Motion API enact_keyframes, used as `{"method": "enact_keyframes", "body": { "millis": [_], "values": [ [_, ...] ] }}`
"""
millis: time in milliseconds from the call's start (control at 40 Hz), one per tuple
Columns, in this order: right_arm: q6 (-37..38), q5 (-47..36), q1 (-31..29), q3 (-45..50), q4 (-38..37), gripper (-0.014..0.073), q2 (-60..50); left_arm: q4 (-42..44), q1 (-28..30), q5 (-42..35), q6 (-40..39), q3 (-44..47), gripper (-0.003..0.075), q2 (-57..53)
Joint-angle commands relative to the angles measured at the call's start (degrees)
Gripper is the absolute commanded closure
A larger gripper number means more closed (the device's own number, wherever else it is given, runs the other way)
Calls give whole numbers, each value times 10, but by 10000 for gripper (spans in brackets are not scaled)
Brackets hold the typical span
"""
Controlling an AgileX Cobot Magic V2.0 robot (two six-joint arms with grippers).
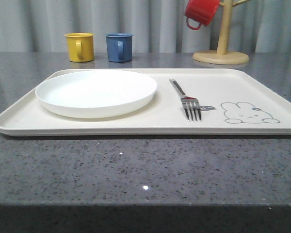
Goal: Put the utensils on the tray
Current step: 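Grasp the silver chopsticks with the right gripper, then lower the chopsticks onto the tray beside the fork and release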
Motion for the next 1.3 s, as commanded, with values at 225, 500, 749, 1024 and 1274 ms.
{"method": "enact_keyframes", "body": {
  "millis": [225,500,749,1024,1274],
  "values": [
    [44,95,123,-121,0,525,-55,-8,1,-42,-3,-15,738,7],
    [140,69,255,-138,9,525,-25,-8,1,-42,-3,-15,738,7],
    [176,34,303,-138,35,525,37,-8,1,-42,-3,-15,738,7],
    [184,17,303,-138,43,522,78,-8,1,-42,-3,-15,738,7],
    [184,30,303,-138,45,284,79,-8,1,-42,-3,-15,738,7]
  ]
}}
